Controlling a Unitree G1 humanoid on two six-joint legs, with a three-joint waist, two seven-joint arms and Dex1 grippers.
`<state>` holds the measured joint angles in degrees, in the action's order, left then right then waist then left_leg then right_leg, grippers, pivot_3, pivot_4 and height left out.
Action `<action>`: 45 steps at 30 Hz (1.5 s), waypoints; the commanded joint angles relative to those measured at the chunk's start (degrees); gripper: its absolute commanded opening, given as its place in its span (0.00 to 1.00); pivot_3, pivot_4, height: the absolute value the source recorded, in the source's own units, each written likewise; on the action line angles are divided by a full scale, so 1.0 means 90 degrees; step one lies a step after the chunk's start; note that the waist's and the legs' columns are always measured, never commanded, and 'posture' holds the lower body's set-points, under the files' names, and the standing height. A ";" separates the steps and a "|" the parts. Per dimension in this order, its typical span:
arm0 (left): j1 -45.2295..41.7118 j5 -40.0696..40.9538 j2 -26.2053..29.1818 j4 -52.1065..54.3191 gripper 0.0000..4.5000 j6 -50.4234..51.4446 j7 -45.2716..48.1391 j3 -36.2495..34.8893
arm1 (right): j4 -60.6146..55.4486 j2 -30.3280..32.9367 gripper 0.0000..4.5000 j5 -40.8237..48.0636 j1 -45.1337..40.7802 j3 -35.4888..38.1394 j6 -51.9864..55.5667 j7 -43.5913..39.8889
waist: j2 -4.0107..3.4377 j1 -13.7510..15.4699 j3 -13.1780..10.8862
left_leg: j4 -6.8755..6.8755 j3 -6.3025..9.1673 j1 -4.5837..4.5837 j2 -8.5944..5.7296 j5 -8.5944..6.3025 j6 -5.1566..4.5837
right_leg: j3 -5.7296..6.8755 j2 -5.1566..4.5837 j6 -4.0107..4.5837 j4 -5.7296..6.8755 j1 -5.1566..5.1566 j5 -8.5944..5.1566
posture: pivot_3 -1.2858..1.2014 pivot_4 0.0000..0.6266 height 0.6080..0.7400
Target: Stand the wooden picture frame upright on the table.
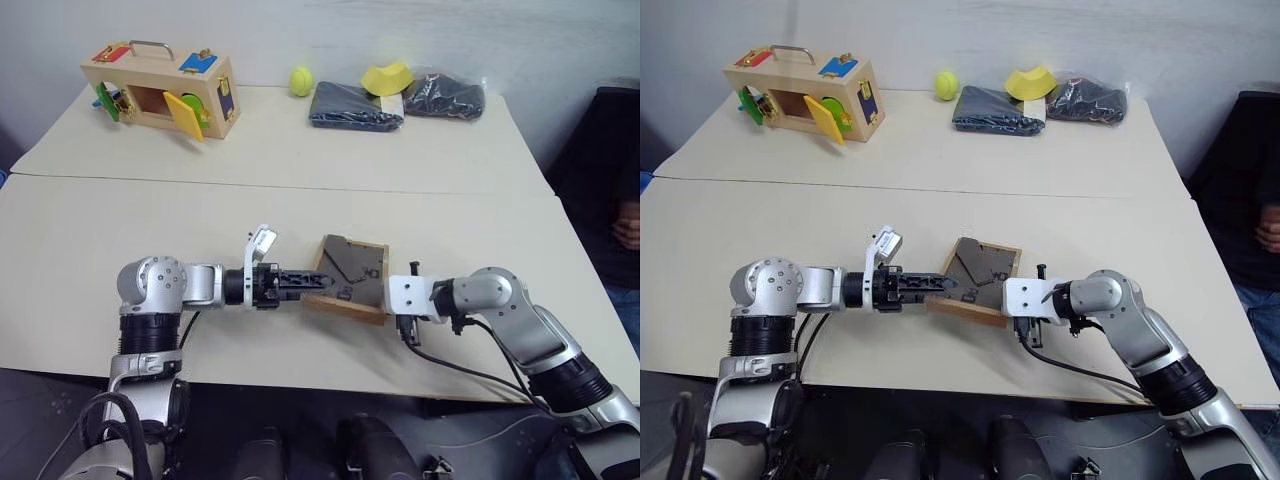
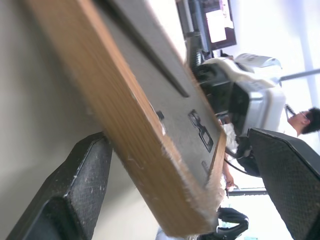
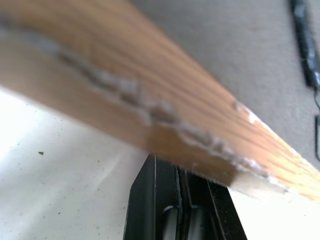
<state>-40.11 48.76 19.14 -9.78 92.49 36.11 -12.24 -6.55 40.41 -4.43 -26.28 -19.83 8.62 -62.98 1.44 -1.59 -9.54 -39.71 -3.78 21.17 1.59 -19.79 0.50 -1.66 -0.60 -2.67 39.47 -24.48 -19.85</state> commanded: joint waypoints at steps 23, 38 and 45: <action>-0.0338 0.0147 0.0193 -0.0491 0.28 -0.0042 0.0046 0.0152 | -0.0532 0.0287 0.00 0.0213 0.0511 0.0520 -0.0110 -0.0012 | 0.0001 0.0000 -0.0001 | -0.0001 0.0001 0.0001 0.0000 0.0002 0.0003 | 0.0000 0.0001 0.0000 0.0001 -0.0001 0.0000 | 0.52 0.24 1.00; 0.0262 0.0454 0.1082 0.1182 0.28 -0.0357 0.0607 0.0200 | -0.1574 0.0290 0.93 0.3910 -0.0471 0.2587 0.3992 0.0430 | -0.0002 -0.0015 -0.0011 | 0.0011 0.0008 -0.0001 0.0003 0.0004 0.0010 | -0.0001 0.0004 0.0007 0.0001 -0.0005 -0.0004 | 0.52 0.24 1.00; 0.0212 0.0576 0.1480 0.1660 0.28 -0.0799 0.1258 0.0515 | -0.0638 -0.0670 1.00 0.3818 -0.1343 0.2009 0.4048 0.0930 | -0.0001 -0.0016 -0.0015 | 0.0019 0.0008 0.0005 -0.0001 0.0004 0.0009 | -0.0001 -0.0001 0.0008 -0.0005 -0.0010 -0.0004 | 0.52 0.24 1.00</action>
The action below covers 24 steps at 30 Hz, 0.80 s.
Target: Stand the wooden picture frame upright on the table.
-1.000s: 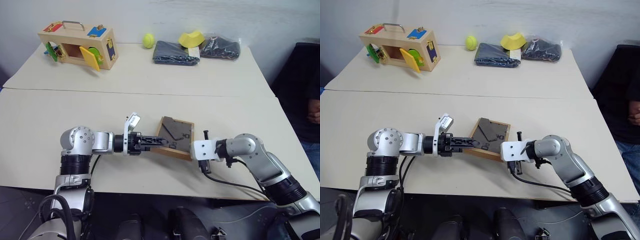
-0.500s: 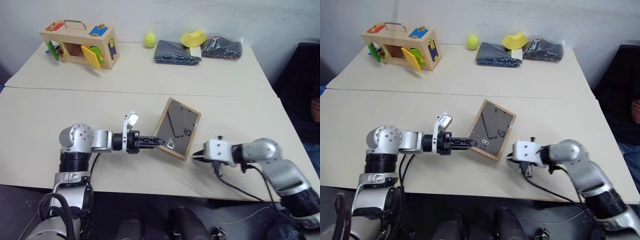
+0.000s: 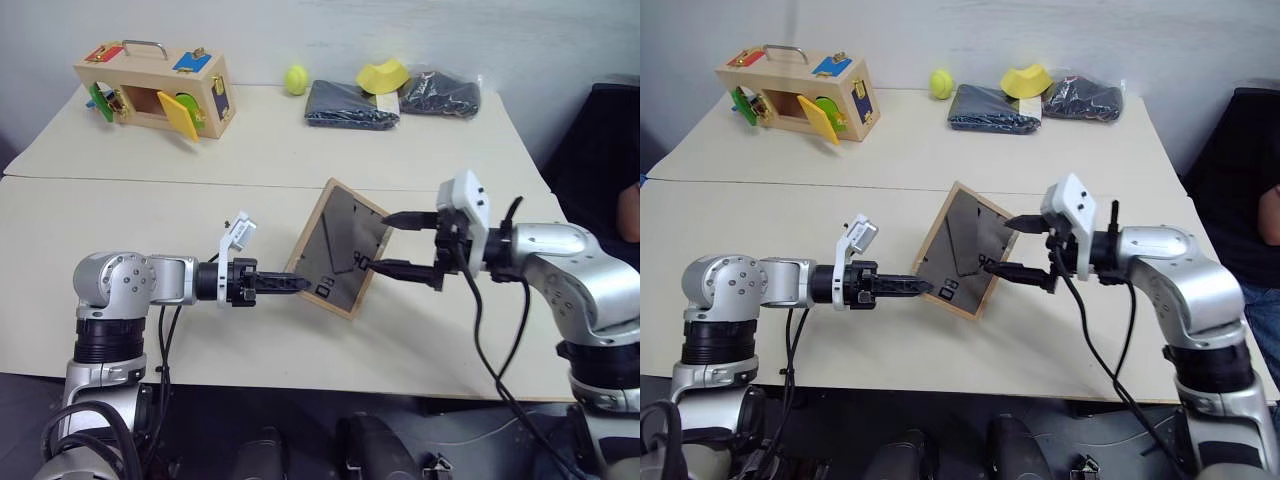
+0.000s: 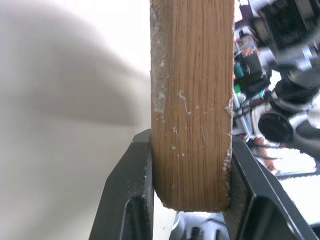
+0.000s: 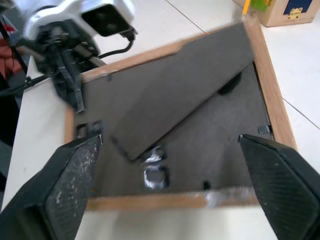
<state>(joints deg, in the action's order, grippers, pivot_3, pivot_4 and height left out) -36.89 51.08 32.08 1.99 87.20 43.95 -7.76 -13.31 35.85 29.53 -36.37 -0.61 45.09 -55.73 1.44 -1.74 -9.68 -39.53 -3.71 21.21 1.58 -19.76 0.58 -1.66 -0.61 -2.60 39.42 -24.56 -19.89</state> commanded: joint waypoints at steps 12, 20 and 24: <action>-0.0177 -0.0029 0.0207 0.0013 0.28 -0.0660 0.0319 0.0387 | -0.1049 -0.0416 1.00 0.1278 -0.0220 -0.0087 0.0824 0.0170 | -0.0001 -0.0003 -0.0001 | 0.0004 0.0003 0.0008 0.0002 -0.0001 -0.0003 | 0.0002 0.0000 0.0000 -0.0004 -0.0005 0.0000 | 0.52 0.24 1.00; -0.0278 0.0010 0.0236 -0.0186 0.28 -0.0658 0.0299 0.0311 | -0.0795 0.1527 1.00 -0.0909 0.1008 0.0008 -0.1786 -0.0065 | 0.0004 0.0047 -0.0004 | 0.0013 0.0005 0.0013 -0.0003 -0.0005 -0.0011 | 0.0004 -0.0002 0.0000 -0.0030 0.0000 0.0000 | 0.52 0.24 1.00; -0.0326 0.0026 0.0298 -0.0193 0.28 -0.0641 0.0357 0.0368 | -0.0291 0.1818 1.00 -0.1975 0.1608 0.0084 -0.4225 -0.0054 | 0.0005 -0.0025 -0.0004 | 0.0026 -0.0001 0.0011 -0.0003 -0.0007 -0.0016 | -0.0001 0.0004 -0.0006 -0.0046 0.0003 0.0003 | 0.52 0.24 1.00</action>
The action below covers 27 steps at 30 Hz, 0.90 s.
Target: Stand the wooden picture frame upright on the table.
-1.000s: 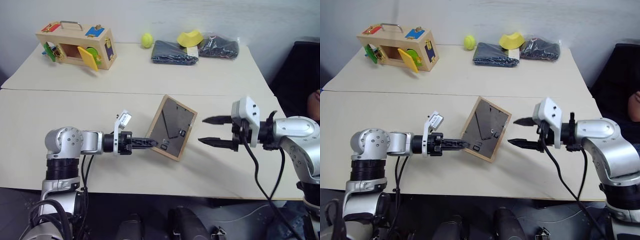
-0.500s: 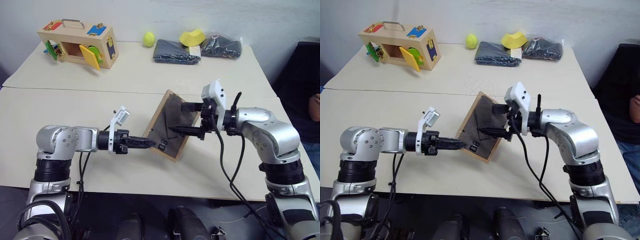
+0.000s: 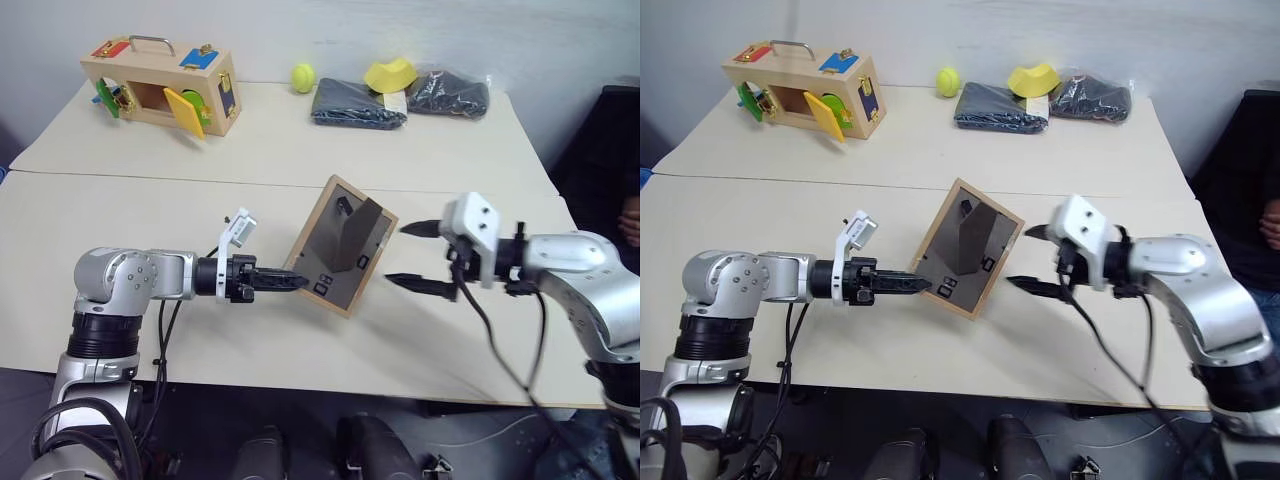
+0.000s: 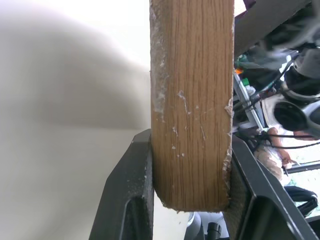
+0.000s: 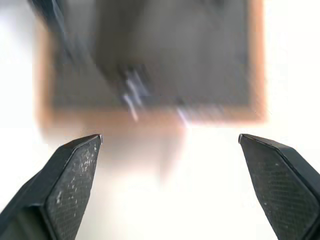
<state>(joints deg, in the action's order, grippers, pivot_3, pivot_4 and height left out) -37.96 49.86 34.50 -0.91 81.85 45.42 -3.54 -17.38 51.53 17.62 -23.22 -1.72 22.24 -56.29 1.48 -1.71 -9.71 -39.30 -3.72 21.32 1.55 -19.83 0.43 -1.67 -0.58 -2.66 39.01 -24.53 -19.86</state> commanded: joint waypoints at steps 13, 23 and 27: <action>-0.0680 0.0441 -0.0106 -0.0203 0.28 0.0533 0.0235 -0.0405 | 0.3429 -0.0978 0.92 -0.6358 -0.0892 -0.0651 -0.8543 0.4695 | 0.0001 -0.0114 -0.0002 | 0.0001 -0.0007 -0.0016 -0.0001 0.0015 0.0020 | -0.0018 0.0008 0.0005 0.0033 -0.0010 -0.0003 | 0.52 0.24 1.00; -0.0783 0.0522 -0.0112 -0.0317 0.28 0.1048 0.0154 -0.0736 | 0.4747 -0.1698 0.39 -0.8116 -0.2237 -0.1344 -0.8512 0.7840 | 0.0000 -0.0191 -0.0002 | 0.0000 -0.0014 -0.0021 0.0002 0.0026 0.0038 | -0.0020 0.0012 0.0027 0.0067 -0.0026 -0.0015 | 0.52 0.24 1.00; -0.0725 0.0392 0.0008 -0.0317 0.28 0.1085 0.0079 -0.0811 | 0.4893 -0.1646 0.37 -0.8114 -0.2451 -0.1510 -0.8634 0.8183 | 0.0000 -0.0192 -0.0002 | 0.0000 -0.0014 -0.0021 0.0001 0.0026 0.0038 | -0.0020 0.0011 0.0027 0.0066 -0.0024 -0.0015 | 0.52 0.24 1.00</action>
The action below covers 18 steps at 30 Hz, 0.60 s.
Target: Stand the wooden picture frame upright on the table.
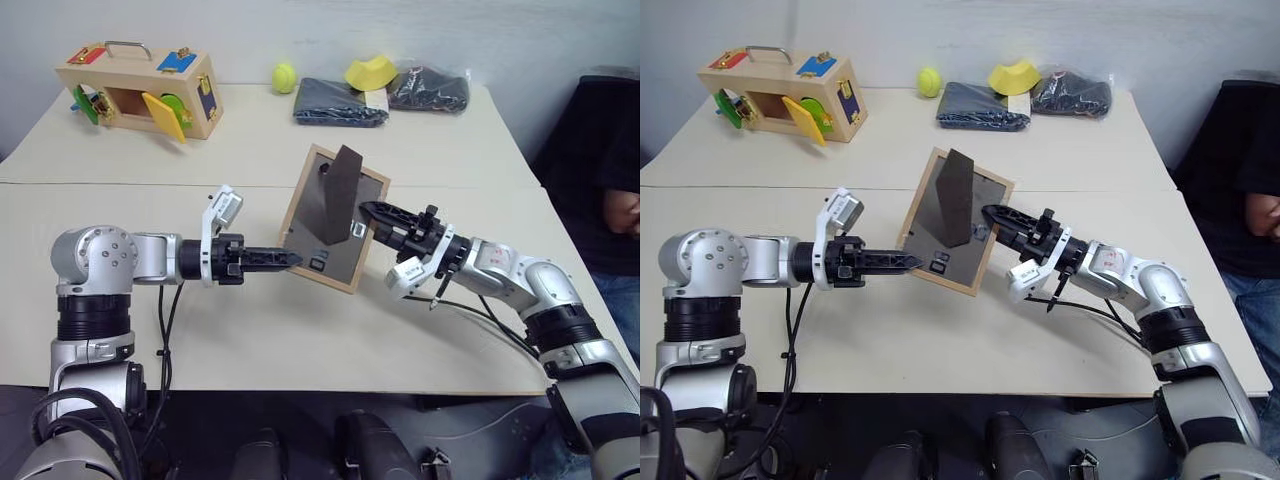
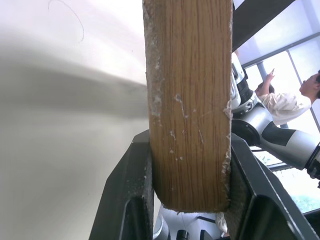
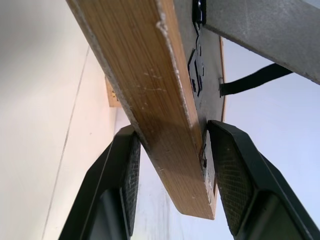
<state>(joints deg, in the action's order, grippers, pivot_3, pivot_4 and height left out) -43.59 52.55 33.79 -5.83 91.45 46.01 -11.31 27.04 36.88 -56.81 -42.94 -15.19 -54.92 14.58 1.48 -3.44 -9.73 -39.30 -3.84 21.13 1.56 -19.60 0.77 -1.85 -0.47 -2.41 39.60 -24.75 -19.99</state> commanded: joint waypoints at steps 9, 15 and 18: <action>0.0393 -0.0162 0.1095 0.0364 0.50 -0.0411 0.0060 -0.0256 | 0.0088 0.0102 0.36 0.0430 -0.0523 -0.0181 -0.0306 0.0408 | 0.0000 -0.0125 0.0000 | 0.0004 0.0002 -0.0002 0.0001 0.0003 0.0005 | 0.0001 0.0002 0.0000 0.0004 -0.0002 0.0000 | 0.52 0.24 1.00; 0.0588 0.0097 0.1498 0.0390 0.92 -0.0311 -0.0116 -0.1311 | 0.0237 0.0180 0.28 0.0613 -0.0690 -0.0257 -0.0429 0.0340 | -0.0001 -0.0163 -0.0001 | 0.0009 0.0003 -0.0004 0.0001 0.0004 0.0006 | 0.0001 0.0001 0.0004 0.0007 -0.0004 -0.0002 | 0.52 0.24 1.00; 0.0763 0.0237 0.1593 0.0697 1.00 -0.0212 -0.0151 -0.1686 | 0.0401 0.0191 0.28 0.0833 -0.0735 -0.0329 -0.0503 0.0137 | -0.0001 -0.0161 -0.0001 | 0.0009 0.0004 -0.0003 0.0001 0.0004 0.0006 | 0.0002 0.0001 0.0004 0.0006 -0.0002 -0.0002 | 0.52 0.24 1.00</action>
<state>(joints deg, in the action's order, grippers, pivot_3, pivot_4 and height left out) -37.12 52.74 46.54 -2.23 89.11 44.58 -23.51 30.43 37.88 -52.84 -48.17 -19.78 -58.93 15.97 1.48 -4.88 -9.74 -39.22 -3.81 21.10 1.57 -19.56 0.83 -1.83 -0.47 -2.38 39.65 -24.77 -20.01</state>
